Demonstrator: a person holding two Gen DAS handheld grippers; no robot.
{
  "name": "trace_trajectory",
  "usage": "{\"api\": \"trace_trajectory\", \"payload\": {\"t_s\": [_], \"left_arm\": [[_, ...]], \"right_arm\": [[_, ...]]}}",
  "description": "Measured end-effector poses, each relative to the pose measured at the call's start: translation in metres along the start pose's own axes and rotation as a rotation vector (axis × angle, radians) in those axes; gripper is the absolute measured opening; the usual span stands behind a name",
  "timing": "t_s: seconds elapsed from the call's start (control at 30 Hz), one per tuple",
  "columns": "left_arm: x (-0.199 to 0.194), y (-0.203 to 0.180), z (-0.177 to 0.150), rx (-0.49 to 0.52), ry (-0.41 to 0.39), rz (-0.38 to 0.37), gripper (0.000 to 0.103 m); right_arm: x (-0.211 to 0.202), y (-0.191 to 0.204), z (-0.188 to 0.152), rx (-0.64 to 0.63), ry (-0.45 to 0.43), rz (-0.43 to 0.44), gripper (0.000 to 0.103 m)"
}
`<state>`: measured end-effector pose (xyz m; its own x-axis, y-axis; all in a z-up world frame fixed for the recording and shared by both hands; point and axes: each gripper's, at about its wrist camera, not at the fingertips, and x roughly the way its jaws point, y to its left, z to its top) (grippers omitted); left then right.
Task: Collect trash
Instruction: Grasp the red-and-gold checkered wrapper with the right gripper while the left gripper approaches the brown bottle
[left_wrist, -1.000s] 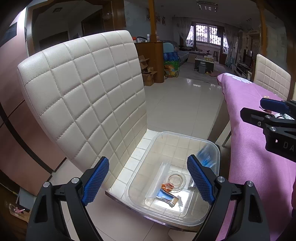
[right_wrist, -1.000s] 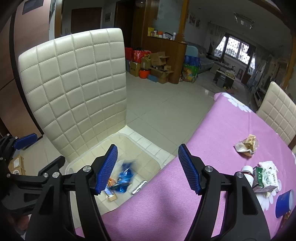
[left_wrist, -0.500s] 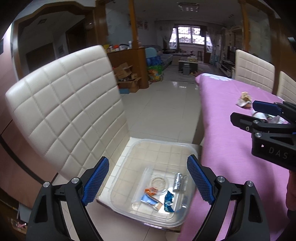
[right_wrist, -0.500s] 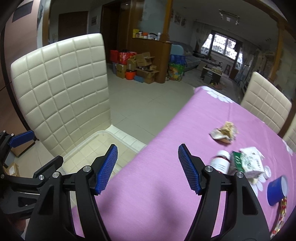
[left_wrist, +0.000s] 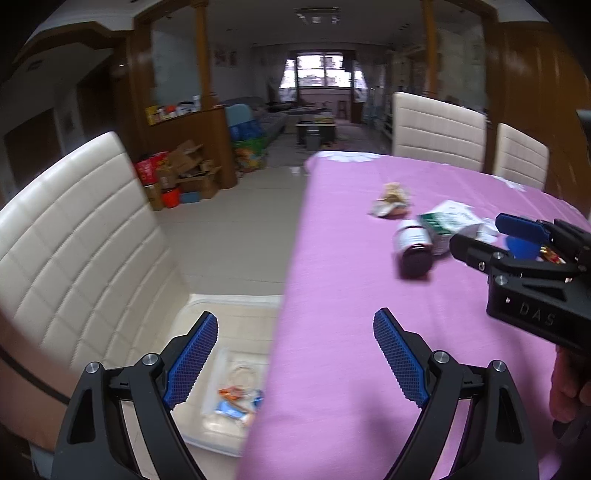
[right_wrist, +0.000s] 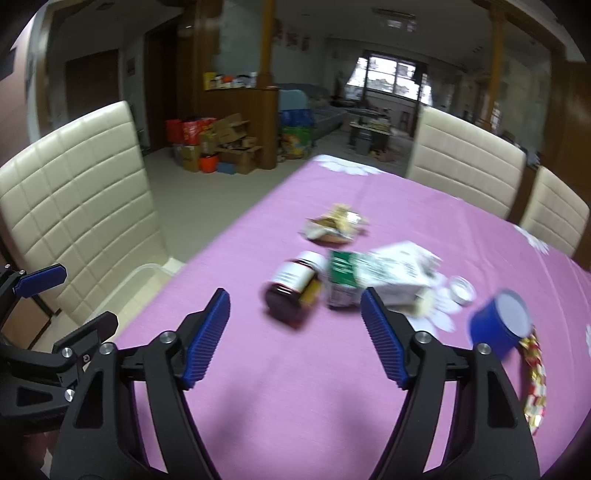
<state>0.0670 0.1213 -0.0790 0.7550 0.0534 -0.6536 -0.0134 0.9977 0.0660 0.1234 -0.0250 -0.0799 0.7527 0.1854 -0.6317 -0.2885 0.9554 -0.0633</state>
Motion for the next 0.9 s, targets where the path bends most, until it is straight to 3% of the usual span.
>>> {"api": "trace_trajectory", "payload": {"t_s": [0.2,0.47,0.63,0.9], "left_arm": [[0.004,-0.056,0.013,0.092,-0.018,-0.062,0.084],[0.03,-0.1,0.026,0.131,0.014,-0.078,0.084],[0.05,-0.119,0.032,0.127,0.059,-0.091,0.084],[0.067,-0.145,0.039,0.177,0.052,-0.051,0.084]], "right_arm": [[-0.017,-0.06,-0.021,0.069,-0.001,-0.124,0.083],[-0.032,-0.143,-0.053,0.185,0.038,-0.29,0.083],[-0.029,-0.179,-0.071,0.244,0.076,-0.345,0.083],[-0.016,-0.21,-0.089,0.288,0.119,-0.379,0.083]]}}
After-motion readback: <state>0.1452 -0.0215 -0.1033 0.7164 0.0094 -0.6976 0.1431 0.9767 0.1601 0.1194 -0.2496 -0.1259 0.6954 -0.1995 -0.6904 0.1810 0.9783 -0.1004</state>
